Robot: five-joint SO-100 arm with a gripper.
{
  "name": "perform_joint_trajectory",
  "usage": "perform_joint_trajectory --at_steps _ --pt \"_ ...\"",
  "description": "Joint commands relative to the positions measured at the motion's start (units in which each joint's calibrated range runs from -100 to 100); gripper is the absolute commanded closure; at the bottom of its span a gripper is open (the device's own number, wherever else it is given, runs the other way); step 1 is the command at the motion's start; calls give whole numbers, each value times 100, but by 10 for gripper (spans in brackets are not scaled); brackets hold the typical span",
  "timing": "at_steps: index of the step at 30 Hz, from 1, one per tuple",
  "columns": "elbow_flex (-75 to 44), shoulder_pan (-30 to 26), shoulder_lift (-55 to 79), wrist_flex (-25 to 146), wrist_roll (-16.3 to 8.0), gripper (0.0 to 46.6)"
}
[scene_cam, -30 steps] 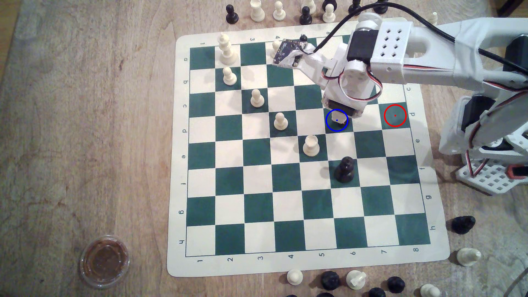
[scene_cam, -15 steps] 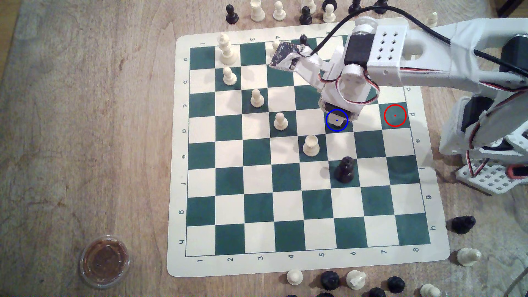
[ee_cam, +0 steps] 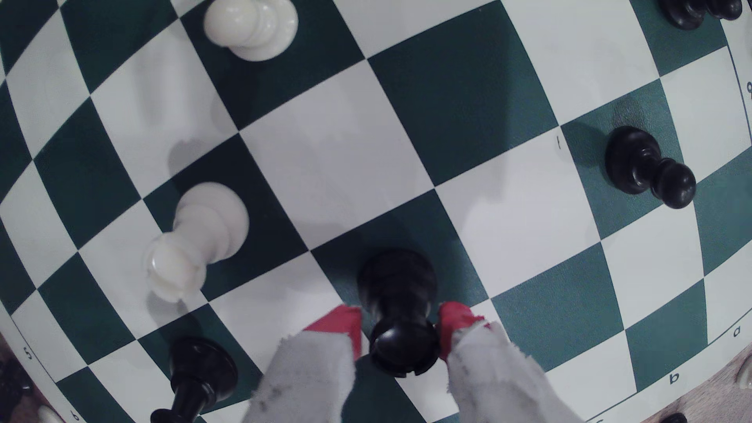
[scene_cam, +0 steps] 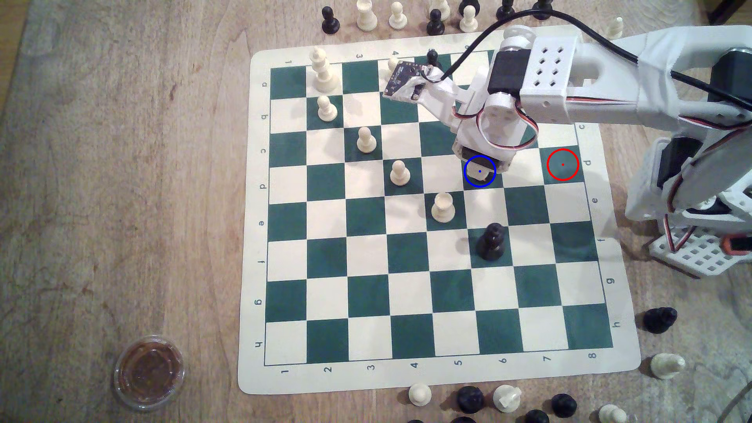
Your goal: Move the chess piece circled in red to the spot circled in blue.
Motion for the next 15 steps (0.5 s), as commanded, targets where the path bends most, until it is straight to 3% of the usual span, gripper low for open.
perform_joint_trajectory --at_steps 1,3,7,15 --pt "-437 72 -223 -79 -5 274" --pt "-437 134 -359 -79 -5 236" --pt "-437 220 -758 -38 -29 205" --pt "-174 252 -1904 -292 -29 203"
